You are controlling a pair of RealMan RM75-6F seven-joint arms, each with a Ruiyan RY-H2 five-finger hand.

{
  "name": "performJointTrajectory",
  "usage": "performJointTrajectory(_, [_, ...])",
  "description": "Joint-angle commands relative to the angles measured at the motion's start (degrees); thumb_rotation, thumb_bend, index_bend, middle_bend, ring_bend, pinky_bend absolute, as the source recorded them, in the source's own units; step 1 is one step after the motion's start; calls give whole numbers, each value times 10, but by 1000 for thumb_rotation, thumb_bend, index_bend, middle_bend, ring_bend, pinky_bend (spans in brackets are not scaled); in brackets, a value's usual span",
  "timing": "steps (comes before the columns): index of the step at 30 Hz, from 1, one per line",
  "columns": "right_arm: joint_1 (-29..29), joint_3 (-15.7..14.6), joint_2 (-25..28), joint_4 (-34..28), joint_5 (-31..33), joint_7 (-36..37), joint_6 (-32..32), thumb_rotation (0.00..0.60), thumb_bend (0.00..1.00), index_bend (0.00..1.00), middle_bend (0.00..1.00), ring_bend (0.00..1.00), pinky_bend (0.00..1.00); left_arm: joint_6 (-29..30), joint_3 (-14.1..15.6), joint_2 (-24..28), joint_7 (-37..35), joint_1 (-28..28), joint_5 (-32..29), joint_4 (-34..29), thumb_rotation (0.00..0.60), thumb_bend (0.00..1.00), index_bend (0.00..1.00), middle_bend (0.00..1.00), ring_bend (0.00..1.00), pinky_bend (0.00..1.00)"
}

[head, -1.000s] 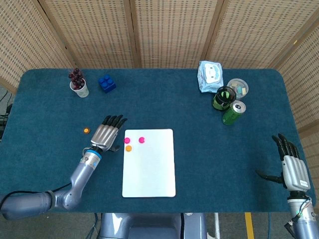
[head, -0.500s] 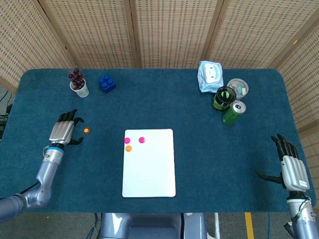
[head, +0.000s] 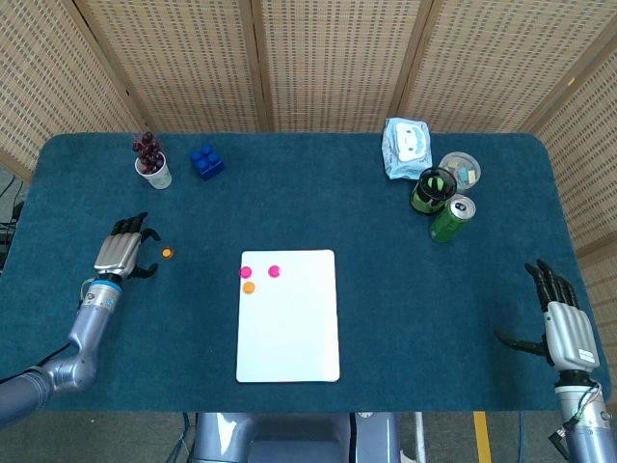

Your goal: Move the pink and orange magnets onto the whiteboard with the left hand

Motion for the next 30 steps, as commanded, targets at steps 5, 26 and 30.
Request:
performJointTrajectory(5, [0,0,1,0,0,1,-1,600,28,0,0,0,0,-8,-7,-38,10,-7,0,47,600,333,338,0,0,0])
performJointTrajectory(26, [0,-1,1,1,0,3,-2,600,28,0,0,0,0,-22,-27,-89,11,-12,13,115,600,336,344,0,0,0])
performJointTrajectory(30, [0,-1,1,1,-1,3,-2,600,28,0,0,0,0,-27,-28,-92,7,-10,14,123,600,335,344,0,0,0])
